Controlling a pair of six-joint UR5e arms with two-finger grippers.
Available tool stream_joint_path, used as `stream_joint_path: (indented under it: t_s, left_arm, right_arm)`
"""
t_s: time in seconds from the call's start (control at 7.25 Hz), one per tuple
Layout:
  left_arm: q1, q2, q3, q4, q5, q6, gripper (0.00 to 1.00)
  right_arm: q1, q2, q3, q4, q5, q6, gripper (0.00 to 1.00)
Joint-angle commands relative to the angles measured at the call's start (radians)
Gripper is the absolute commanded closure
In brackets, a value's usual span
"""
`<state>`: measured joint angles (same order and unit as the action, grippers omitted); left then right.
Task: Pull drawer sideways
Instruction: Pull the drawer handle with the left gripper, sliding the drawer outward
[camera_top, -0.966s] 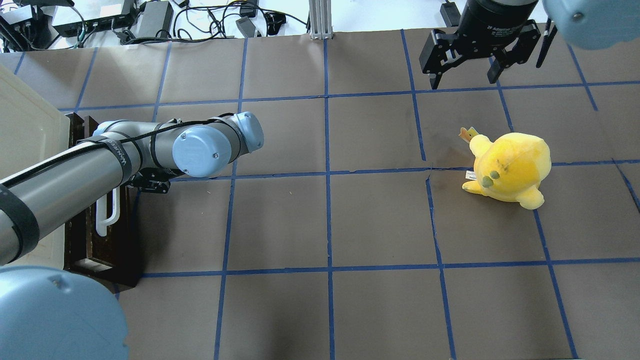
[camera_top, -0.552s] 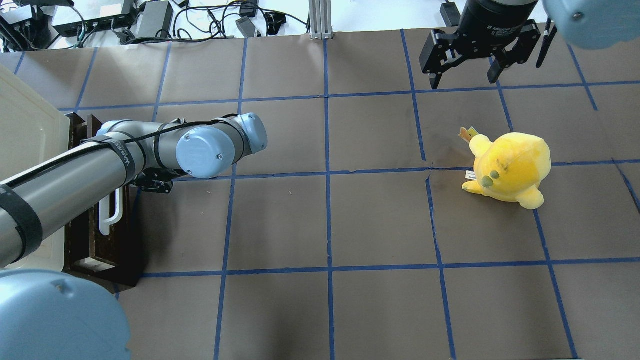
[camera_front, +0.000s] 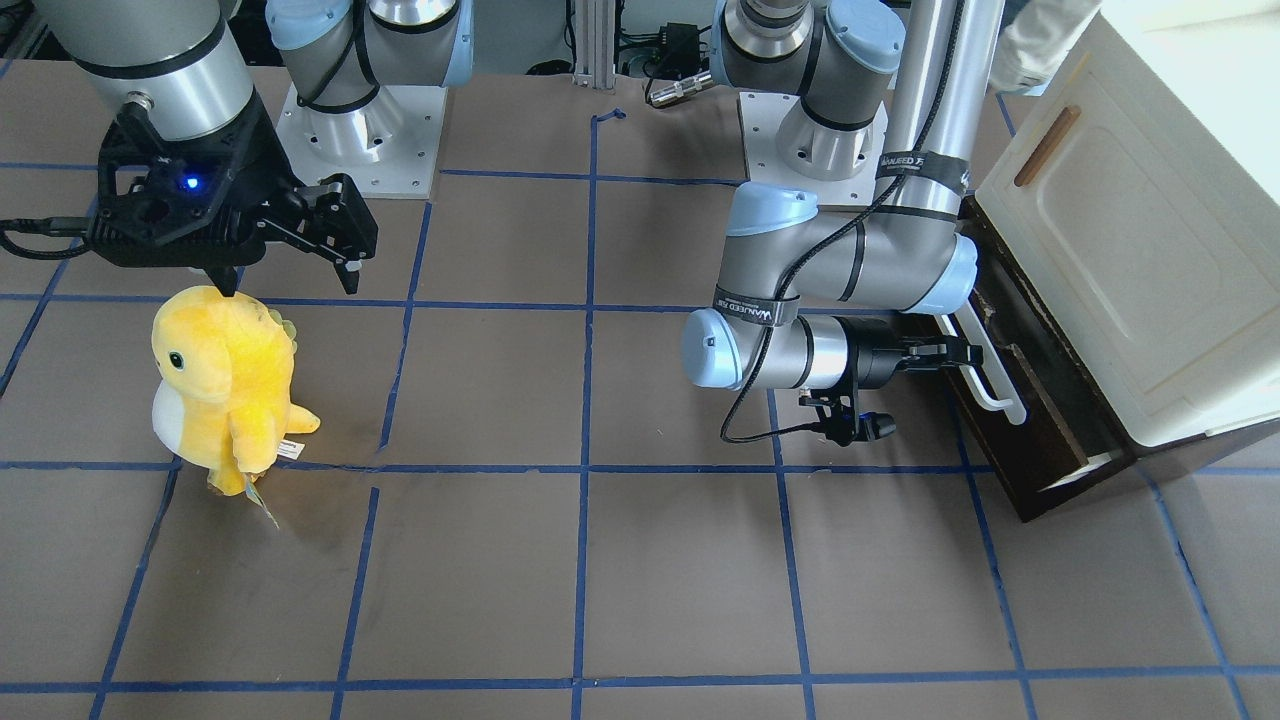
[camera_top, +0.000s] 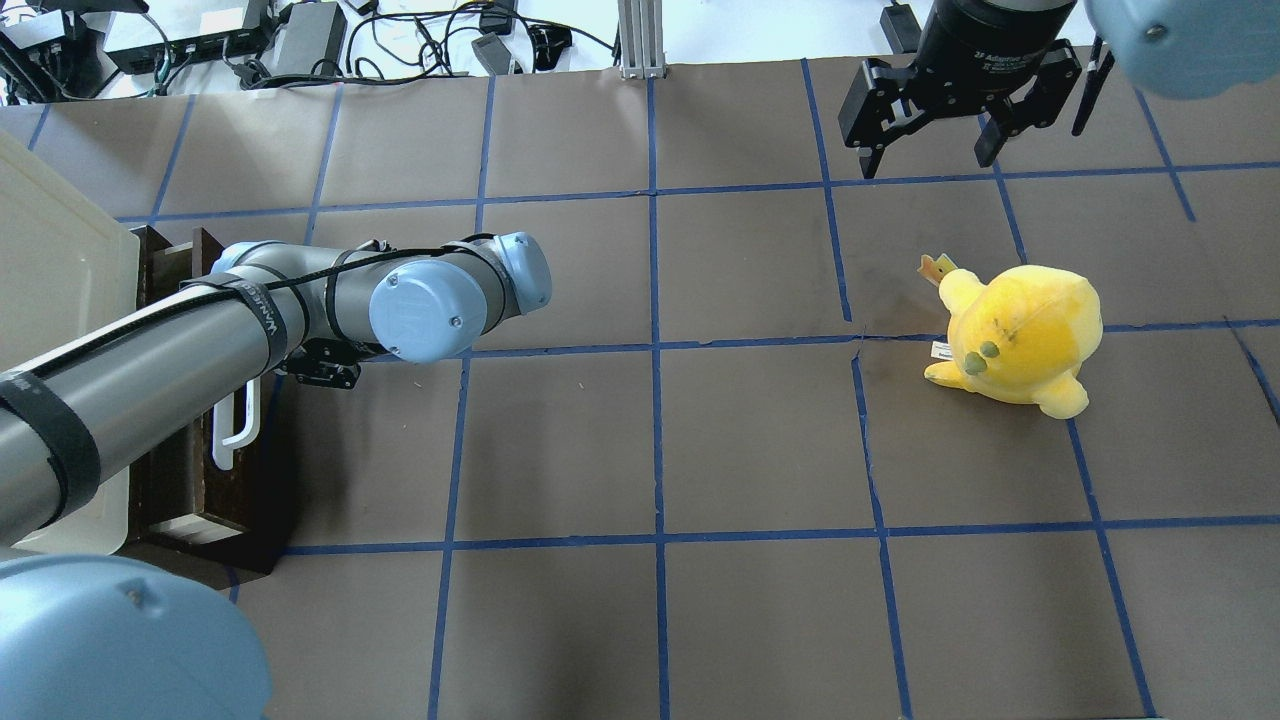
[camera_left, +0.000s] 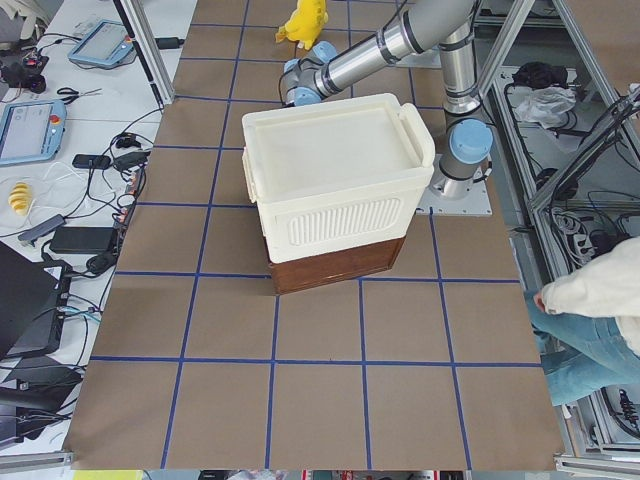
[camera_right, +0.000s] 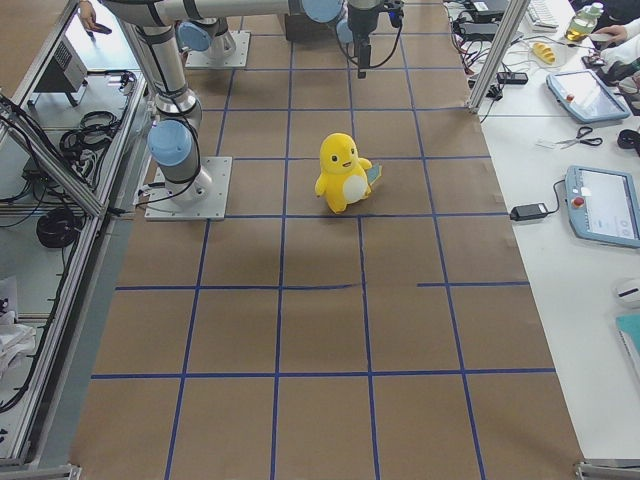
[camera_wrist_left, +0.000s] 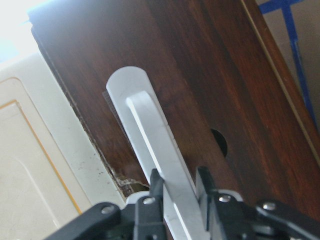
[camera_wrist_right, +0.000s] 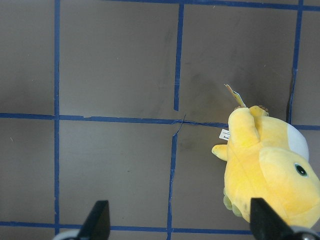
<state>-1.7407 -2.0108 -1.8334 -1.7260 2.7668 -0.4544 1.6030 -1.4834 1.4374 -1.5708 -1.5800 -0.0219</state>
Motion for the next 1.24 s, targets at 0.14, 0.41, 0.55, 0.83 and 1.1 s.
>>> stream_joint_path:
  t_s: [0.14,0.41,0.55,0.83,1.1]
  left_arm:
    - [-0.017,0.000,0.000,0.002,-0.001,-0.001,0.91]
    - [-0.022,0.000,0.000,0.003,-0.003,0.000,0.91]
    - [-0.023,0.001,0.000,0.003,-0.001,0.000,0.91]
    - [-0.034,0.001,0.002,0.003,-0.001,0.000,0.91]
    - [-0.040,0.000,0.006,0.000,-0.003,0.000,0.91]
  right_arm:
    - [0.000,0.000,0.000,0.000,0.000,0.000,0.00]
    - [0.000,0.000,0.000,0.000,0.000,0.000,0.00]
    - [0.000,0.000,0.000,0.000,0.000,0.000,0.00]
    - [0.000,0.000,0.000,0.000,0.000,0.000,0.00]
    - [0.002,0.000,0.000,0.000,0.000,0.000,0.00]
